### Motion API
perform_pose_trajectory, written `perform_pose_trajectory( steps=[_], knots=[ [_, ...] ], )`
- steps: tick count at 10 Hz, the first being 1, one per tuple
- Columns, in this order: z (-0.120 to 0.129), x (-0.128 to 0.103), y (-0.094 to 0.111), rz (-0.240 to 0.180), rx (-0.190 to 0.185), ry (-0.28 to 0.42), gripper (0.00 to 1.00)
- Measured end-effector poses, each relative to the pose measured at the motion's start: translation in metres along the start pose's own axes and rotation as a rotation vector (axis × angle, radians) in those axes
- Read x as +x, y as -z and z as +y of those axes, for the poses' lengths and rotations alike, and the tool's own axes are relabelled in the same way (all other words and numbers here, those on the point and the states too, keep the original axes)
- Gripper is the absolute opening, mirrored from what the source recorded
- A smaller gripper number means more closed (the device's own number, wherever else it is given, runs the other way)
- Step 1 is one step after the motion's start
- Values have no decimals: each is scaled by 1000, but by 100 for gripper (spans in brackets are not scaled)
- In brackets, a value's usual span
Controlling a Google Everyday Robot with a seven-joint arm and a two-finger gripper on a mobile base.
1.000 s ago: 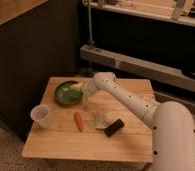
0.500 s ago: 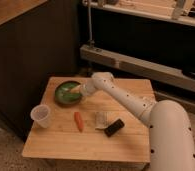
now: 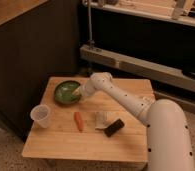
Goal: Pick up the ceramic bowl
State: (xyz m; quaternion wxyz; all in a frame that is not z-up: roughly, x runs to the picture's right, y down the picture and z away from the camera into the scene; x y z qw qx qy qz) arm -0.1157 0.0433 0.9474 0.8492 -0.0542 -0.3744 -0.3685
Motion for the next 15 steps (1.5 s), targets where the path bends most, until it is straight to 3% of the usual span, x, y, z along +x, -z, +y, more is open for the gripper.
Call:
perform_pose_trajectory(
  steps=[5,7,11,15],
  knots=[
    [8,0,-12,-21,-8,-48,52],
    [12,2,-15,-45,28,-103,38],
    [14,1,-20,-69,47,-140,1],
    [13,0,-21,-86,55,-154,0]
  ],
)
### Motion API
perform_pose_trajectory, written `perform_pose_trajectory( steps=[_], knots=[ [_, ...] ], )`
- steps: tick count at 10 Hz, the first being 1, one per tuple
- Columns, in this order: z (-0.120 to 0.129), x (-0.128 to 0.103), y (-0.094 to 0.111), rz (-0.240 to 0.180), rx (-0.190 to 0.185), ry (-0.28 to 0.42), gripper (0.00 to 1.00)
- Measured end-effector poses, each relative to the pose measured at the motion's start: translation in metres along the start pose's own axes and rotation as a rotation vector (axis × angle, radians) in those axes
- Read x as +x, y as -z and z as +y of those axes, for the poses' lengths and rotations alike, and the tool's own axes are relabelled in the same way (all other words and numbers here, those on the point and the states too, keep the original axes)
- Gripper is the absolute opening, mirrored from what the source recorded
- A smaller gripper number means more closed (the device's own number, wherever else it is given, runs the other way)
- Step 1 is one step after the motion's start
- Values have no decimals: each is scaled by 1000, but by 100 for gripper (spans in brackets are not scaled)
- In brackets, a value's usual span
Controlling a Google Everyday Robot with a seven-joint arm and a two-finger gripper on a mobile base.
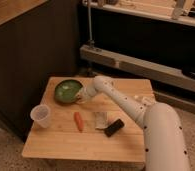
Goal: Pick up the ceramic bowl
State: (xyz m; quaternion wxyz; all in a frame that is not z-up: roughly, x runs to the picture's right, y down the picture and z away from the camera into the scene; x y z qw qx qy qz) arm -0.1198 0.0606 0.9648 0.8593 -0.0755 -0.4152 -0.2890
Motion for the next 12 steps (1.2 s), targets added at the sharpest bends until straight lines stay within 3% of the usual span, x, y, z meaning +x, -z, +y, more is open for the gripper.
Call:
perform_pose_trajectory(
  steps=[3,4,6,8,11,12],
  knots=[
    [-17,2,30,36,76,6,0],
    [-27,2,50,67,100,21,0],
    [-53,-6,84,105,144,75,0],
    [-77,-15,115,116,192,140,0],
    [-90,-21,137,4,310,217,4],
    [-90,-21,135,11,297,203,15]
  ],
)
